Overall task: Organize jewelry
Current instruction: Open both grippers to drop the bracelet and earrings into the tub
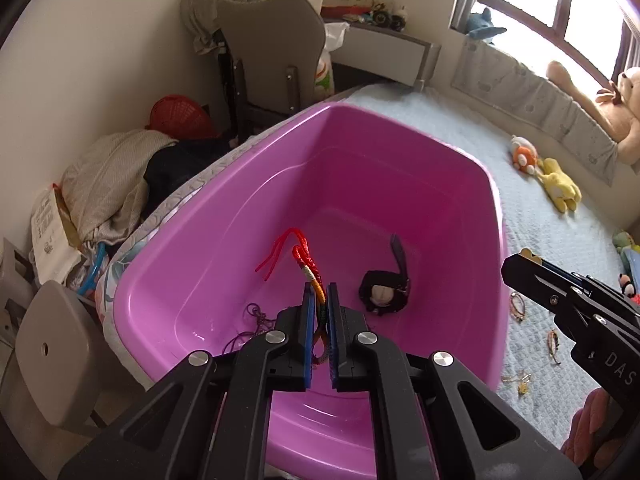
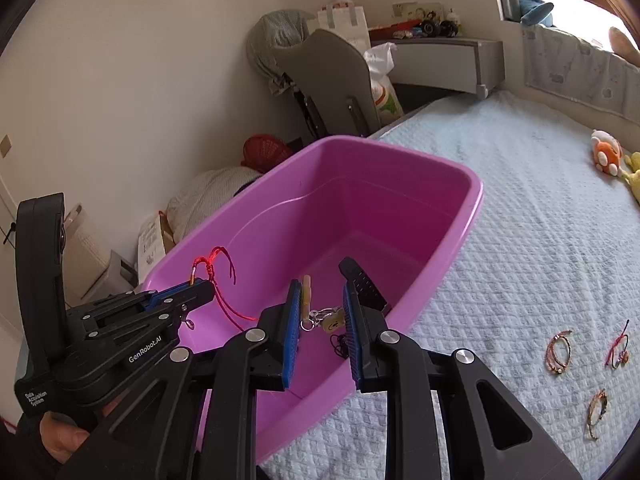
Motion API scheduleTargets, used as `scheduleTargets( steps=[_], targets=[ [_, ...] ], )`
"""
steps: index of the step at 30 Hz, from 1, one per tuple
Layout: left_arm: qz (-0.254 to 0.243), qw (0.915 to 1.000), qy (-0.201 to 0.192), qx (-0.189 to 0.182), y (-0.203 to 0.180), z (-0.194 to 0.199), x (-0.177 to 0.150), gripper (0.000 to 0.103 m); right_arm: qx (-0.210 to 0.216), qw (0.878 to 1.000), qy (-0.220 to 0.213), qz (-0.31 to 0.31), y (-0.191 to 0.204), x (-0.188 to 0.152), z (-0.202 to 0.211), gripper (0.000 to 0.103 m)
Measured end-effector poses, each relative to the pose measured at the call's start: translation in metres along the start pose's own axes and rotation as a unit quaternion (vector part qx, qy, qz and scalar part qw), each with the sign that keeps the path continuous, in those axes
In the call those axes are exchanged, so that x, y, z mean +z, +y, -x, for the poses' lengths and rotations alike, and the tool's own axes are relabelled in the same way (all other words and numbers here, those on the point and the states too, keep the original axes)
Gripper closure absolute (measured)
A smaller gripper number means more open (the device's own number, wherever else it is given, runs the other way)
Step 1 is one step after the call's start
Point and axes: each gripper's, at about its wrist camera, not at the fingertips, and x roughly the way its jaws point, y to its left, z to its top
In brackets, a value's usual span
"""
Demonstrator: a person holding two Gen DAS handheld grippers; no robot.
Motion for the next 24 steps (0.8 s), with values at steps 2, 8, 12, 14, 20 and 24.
scheduleTargets(
  steps=[2,8,12,14,20,24],
  targets=[
    [0.004,0.9998,0.016,0.011,0.005,-0.012,-0.002,0.097,-0.002,1.0,0.029,0.004,0.003,0.006,-0.02,0.082],
    [0.013,0.9986,0.046,0.024,0.014,-0.032,-0.005,0.096,-0.013,0.997,0.08,0.013,0.003,0.012,-0.057,0.082],
    [0.013,0.9983,0.045,0.036,0.016,-0.037,-0.006,0.096,-0.022,0.995,0.096,0.025,0.004,0.014,-0.069,0.082],
    [0.013,0.9981,0.048,0.037,0.017,-0.039,-0.006,0.093,-0.03,0.994,0.099,0.031,0.006,0.015,-0.073,0.082],
    [0.009,0.9981,0.023,0.057,0.014,-0.03,-0.006,0.054,-0.053,0.994,0.092,0.035,0.003,0.016,-0.072,0.051],
    [0.018,0.9974,-0.018,0.067,0.015,-0.011,-0.005,0.017,-0.064,0.994,0.074,0.037,0.001,0.018,-0.063,0.046]
  ],
)
